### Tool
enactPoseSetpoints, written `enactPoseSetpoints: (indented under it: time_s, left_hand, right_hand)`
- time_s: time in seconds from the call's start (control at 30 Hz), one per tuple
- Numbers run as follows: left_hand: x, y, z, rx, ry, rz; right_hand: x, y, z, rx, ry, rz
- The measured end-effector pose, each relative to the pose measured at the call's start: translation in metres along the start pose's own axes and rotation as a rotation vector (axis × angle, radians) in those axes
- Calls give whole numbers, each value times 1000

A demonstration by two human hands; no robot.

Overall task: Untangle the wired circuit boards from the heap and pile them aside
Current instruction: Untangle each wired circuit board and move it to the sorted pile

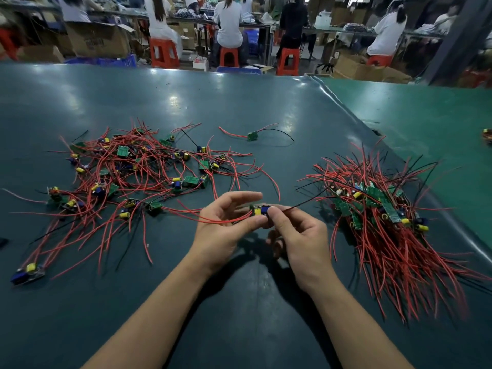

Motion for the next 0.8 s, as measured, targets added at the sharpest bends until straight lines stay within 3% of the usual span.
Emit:
enactPoseSetpoints:
  time_s: [0.3,0.47,0.53,0.67,0.8]
  left_hand:
    - [-1,9,0,-97,3,58]
    - [-17,47,5,-249,-15,-155]
    - [-24,57,6,-214,4,-198]
    - [-16,36,-1,-123,15,-128]
    - [-7,10,-10,69,11,32]
  right_hand:
    - [-1,4,5,-157,-1,-82]
    - [-3,50,17,-462,-79,139]
    - [-2,55,18,-418,-84,92]
    - [-1,18,4,-93,-14,-155]
    - [3,-3,-5,112,35,-136]
Point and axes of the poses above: each hand's wrist, its own z-axis towards the middle knuckle, its own y-axis out of the back of the hand, x = y × z, the point moved 6 cm from there along z, towards the middle knuckle, and after that the axes turned 9 degrees about -z, right-handed, at the moved point
